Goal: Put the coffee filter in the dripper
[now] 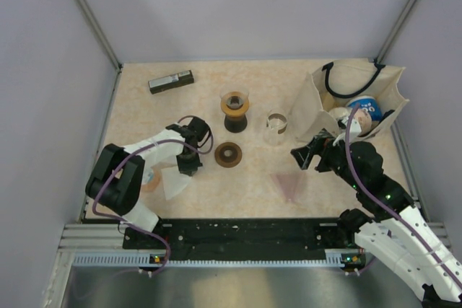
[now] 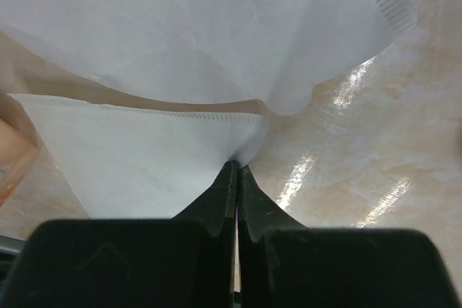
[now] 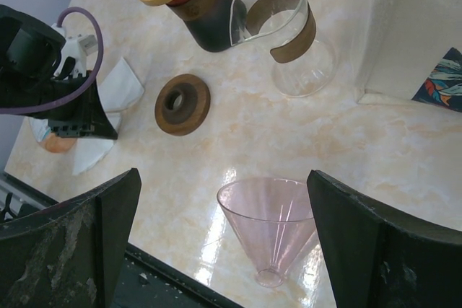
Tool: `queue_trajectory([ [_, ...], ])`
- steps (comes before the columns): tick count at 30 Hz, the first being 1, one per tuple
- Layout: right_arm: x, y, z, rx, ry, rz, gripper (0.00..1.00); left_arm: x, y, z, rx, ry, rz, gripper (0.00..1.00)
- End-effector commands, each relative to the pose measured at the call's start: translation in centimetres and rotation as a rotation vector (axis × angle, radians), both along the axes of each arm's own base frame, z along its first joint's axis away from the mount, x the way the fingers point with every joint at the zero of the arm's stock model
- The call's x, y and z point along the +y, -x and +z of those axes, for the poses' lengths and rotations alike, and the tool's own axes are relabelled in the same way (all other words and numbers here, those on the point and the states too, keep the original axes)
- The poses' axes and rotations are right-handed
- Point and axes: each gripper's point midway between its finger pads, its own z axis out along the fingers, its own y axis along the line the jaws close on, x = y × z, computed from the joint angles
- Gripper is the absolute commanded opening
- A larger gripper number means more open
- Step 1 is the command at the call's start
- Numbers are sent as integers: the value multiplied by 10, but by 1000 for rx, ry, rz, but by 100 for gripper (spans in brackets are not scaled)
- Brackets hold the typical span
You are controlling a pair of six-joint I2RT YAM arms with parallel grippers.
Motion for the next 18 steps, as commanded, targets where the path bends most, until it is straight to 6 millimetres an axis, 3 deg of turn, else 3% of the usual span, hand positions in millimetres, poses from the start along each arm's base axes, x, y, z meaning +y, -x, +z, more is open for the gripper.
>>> queue_trajectory([
  [1, -3, -4, 7, -34, -7, -21, 99, -7, -2, 10, -34, 53, -10, 0],
  [9, 8, -1, 17, -53, -20, 53, 97, -35, -6, 71, -243, 301, -62, 0],
  [12, 30, 3, 16, -42, -40, 173, 96, -43, -3, 90, -289, 374, -74, 0],
  [18, 92, 13, 4, -10, -35, 425, 93, -66, 3, 129, -364, 563, -99, 0],
])
